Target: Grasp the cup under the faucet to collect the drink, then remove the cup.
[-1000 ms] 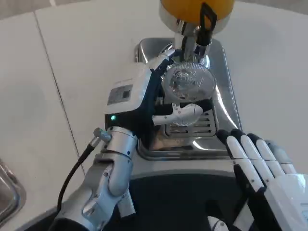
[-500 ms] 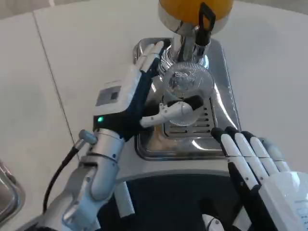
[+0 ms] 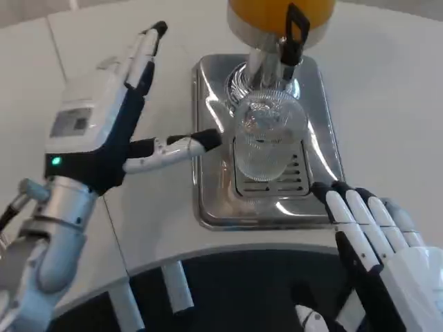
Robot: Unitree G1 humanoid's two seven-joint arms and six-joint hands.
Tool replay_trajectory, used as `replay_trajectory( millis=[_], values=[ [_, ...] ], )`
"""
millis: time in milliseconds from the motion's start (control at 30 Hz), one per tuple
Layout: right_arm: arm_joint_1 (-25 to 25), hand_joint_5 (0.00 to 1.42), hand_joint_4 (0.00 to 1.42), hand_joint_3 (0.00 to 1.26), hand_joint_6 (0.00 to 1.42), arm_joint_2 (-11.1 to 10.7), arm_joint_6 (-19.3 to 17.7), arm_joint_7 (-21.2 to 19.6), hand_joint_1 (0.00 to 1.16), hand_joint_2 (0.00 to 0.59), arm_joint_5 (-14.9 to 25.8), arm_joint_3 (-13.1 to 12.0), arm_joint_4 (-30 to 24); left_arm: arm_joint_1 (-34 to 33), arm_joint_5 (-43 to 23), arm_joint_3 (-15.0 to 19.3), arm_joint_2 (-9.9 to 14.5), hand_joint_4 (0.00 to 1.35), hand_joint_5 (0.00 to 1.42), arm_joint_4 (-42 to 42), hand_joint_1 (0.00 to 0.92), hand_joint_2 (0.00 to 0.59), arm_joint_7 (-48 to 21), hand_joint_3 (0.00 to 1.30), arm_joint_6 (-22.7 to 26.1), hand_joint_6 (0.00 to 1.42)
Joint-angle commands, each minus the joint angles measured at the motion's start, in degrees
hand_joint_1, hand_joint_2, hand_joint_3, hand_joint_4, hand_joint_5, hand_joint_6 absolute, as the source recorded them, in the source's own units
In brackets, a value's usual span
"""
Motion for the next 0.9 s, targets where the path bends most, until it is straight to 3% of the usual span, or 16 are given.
replay_trajectory(
  millis=[33,133,300,400,533,767,900],
  values=[
    [0.92,0.00,0.00,0.02,0.00,0.40,0.64,0.44,0.26,0.498,1.62,-0.33,-1.71,8.35,7.38,1.05,4.56,0.00,0.00,-11.30,0.000,0.000,-5.28,0.00,4.98,0.00],
    [1.25,0.00,0.00,0.02,0.00,0.87,0.94,0.61,0.26,0.497,2.33,-0.03,-2.00,13.57,11.76,1.83,6.15,0.00,0.00,-17.81,0.000,0.000,-7.45,0.00,7.16,0.00],
    [0.73,0.00,0.00,0.02,0.00,2.55,2.86,1.70,0.25,0.496,4.74,0.46,-3.00,24.10,15.00,4.74,6.69,0.00,0.00,-25.73,0.000,0.000,-6.86,0.00,7.18,0.00],
    [-0.27,0.00,0.00,0.00,0.00,3.67,4.79,3.32,0.24,0.500,6.58,0.52,-3.67,33.60,16.91,6.67,5.22,0.00,0.00,-30.48,0.001,0.000,-4.61,0.00,6.95,0.00],
    [-3.45,0.00,0.00,0.00,0.00,4.82,7.68,6.17,0.20,0.501,8.55,0.42,-4.53,40.09,19.91,7.21,2.94,0.00,0.00,-31.85,0.016,0.000,-1.30,0.00,6.95,0.00],
    [-10.60,0.00,0.00,0.00,0.00,8.57,13.80,8.54,0.18,0.484,13.00,0.90,-4.25,44.58,22.35,6.72,-0.32,0.00,0.00,-33.00,0.020,0.001,0.58,0.00,6.72,0.00],
    [-14.57,0.00,0.00,0.00,0.00,9.34,16.66,8.19,0.15,0.491,15.45,1.13,-3.47,46.08,21.96,5.64,-1.44,0.00,0.00,-32.75,0.022,0.002,0.57,0.00,5.95,0.00]
  ],
)
